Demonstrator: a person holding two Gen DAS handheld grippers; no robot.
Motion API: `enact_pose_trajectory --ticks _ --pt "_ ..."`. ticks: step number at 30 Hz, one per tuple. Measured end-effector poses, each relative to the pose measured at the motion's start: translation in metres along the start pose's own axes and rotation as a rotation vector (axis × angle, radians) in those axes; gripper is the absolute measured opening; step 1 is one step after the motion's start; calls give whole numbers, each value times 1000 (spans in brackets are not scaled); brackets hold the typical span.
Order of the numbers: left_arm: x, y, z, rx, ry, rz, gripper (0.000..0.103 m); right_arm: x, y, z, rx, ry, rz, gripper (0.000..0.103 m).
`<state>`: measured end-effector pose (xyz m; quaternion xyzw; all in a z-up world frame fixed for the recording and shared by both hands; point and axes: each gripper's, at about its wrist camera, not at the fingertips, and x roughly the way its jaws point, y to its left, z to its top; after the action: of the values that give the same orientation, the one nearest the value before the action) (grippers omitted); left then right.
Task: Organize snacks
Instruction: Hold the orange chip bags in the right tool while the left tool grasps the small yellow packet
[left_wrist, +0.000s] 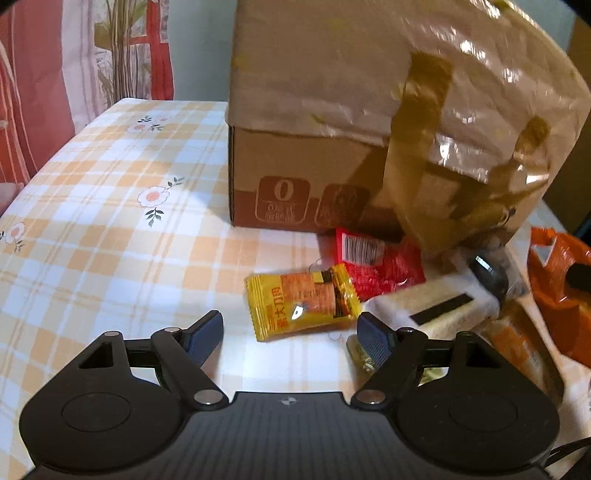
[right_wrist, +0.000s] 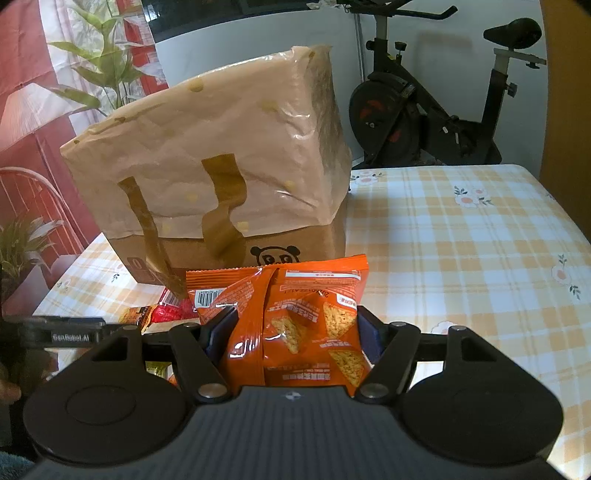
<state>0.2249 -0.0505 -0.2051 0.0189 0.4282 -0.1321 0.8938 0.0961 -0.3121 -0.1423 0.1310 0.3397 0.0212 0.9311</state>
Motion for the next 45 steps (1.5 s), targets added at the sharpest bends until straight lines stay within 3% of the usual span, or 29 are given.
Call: enact_pose_trajectory --ticks 11,17,21,25,28,32,45 --pt "0 23 -4 -16 -3 162 83 -4 -4 -6 30 -5 -2 70" --pt "2 46 3 -104 -6 225 81 -4 -4 -14 46 3 4 70" --pt "-1 46 12 -145 -35 174 80 -3 -4 -17 59 13 9 70" --pt "5 26 26 -106 -53 124 81 -4 -3 -16 58 11 10 70" --pt "20 10 37 -60 -42 132 82 -3 -1 -17 54 15 13 70" --pt "35 6 45 -73 -15 134 84 -3 -1 -17 58 14 13 70" --pt "5 30 14 -68 54 116 84 -4 -5 -20 87 3 24 70"
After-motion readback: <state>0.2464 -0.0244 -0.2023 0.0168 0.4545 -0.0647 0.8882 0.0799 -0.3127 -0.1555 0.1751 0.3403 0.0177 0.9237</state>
